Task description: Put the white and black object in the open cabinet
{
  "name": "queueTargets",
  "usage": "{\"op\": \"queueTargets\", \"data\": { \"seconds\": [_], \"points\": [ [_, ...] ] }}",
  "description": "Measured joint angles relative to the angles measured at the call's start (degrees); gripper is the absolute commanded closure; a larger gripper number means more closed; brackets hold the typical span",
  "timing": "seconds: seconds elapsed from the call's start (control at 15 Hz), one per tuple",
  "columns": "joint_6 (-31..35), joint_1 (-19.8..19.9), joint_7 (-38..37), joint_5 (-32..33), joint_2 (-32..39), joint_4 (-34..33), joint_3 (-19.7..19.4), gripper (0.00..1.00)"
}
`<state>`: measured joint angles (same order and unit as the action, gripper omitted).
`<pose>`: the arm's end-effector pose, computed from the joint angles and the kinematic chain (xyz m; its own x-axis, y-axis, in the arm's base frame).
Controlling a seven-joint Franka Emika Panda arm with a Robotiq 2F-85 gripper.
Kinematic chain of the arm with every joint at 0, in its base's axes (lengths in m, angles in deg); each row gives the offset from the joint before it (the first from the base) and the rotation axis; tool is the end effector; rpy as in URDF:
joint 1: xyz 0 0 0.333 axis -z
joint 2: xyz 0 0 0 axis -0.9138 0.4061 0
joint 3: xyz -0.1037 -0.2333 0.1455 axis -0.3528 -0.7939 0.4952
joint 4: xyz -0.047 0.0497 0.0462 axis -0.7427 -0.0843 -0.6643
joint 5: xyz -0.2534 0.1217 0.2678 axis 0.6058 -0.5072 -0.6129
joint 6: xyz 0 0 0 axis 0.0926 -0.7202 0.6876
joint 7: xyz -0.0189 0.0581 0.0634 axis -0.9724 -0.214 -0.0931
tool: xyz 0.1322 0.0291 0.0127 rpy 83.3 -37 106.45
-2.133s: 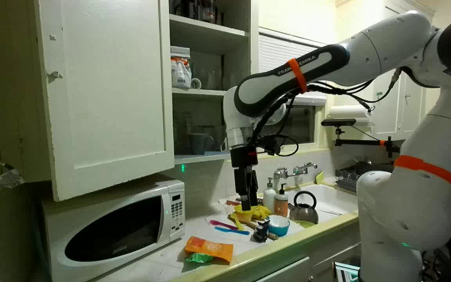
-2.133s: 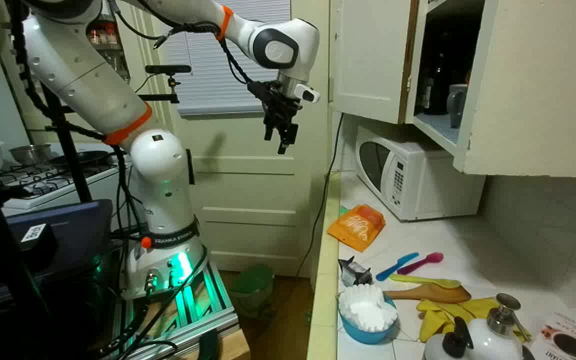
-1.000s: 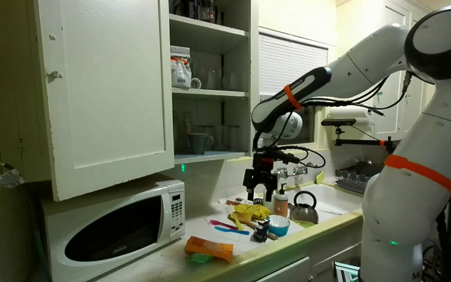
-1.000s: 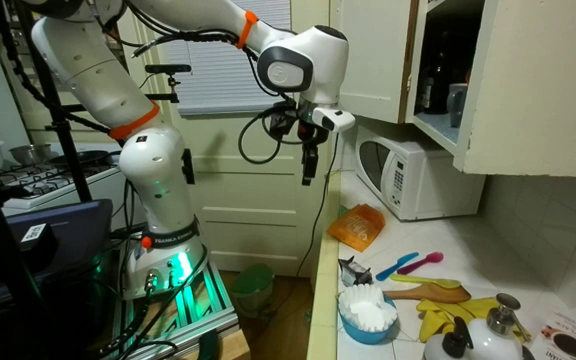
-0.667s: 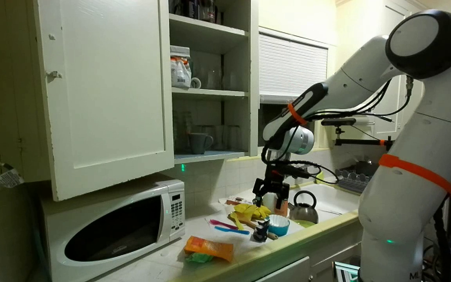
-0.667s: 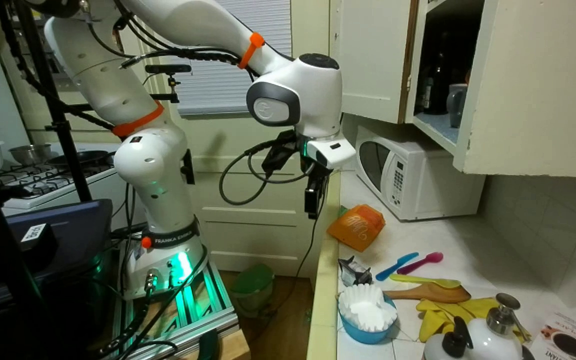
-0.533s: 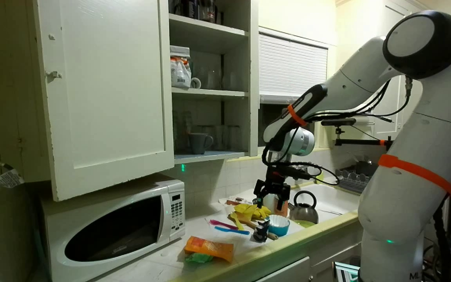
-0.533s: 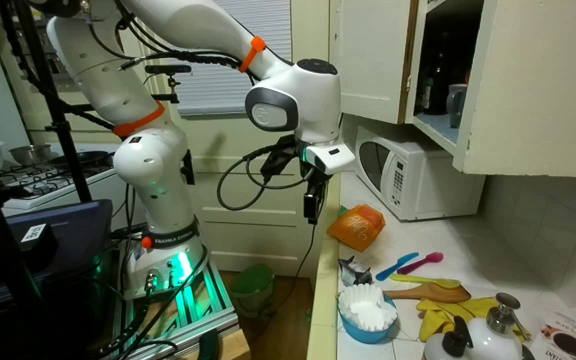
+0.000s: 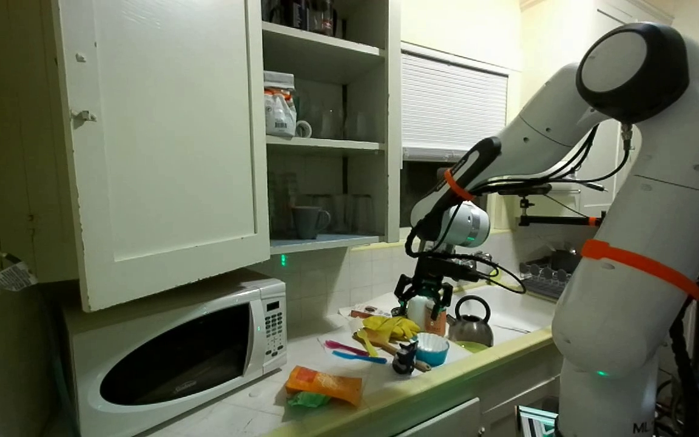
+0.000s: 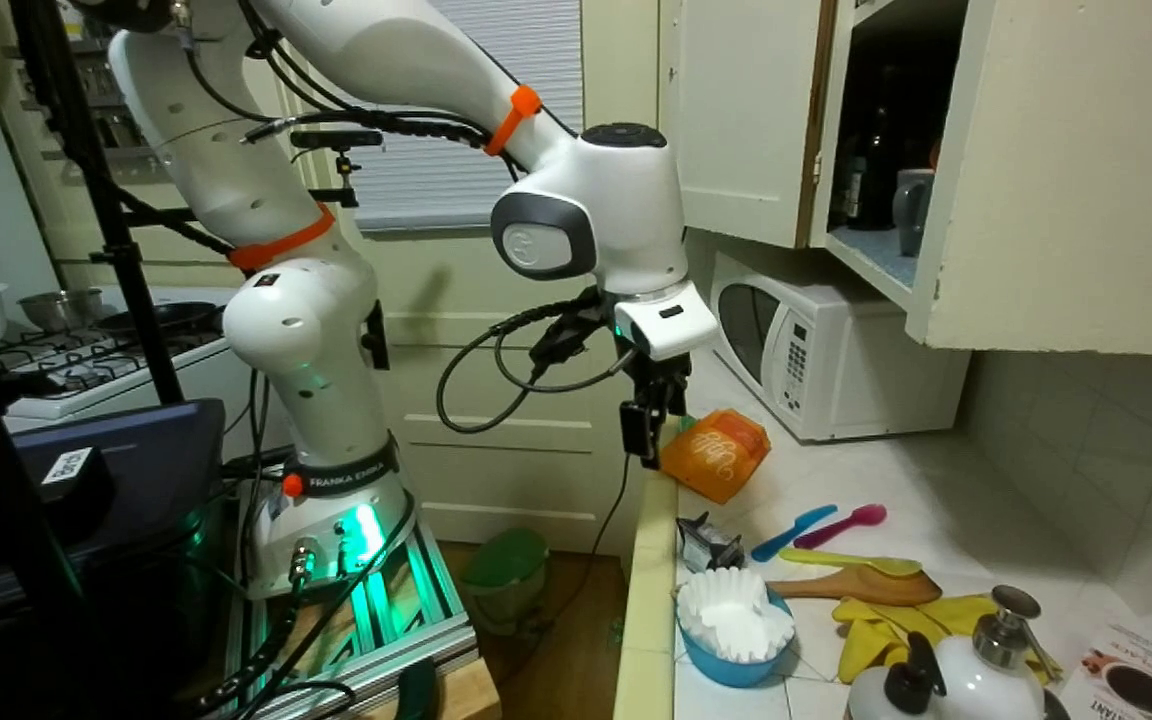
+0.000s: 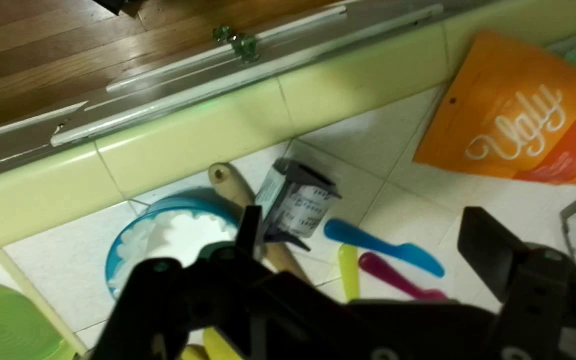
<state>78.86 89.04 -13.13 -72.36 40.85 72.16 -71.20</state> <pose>0.3014 -0.2736 0.2902 0.5593 -0.8261 0.0693 -0.7938 -0.5578 -0.2422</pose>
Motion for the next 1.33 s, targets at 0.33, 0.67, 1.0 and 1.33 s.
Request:
{"op": "queueTargets", "data": {
  "seconds": [0.33,0.67,1.0,1.33],
  "points": [
    [13.72,2.88,-8.55,0.03,10.27,0.27,-0.71,0.0],
    [19.65,2.05,-19.44,-1.53,19.68,-0.25,0.33,0.0],
    [19.69,-0.13,-20.46,-8.79,22.67,-3.3,1.56,0.26],
    [19.69,-0.86,-21.04,-10.32,24.51,-5.53,1.56,0.55]
  ]
}}
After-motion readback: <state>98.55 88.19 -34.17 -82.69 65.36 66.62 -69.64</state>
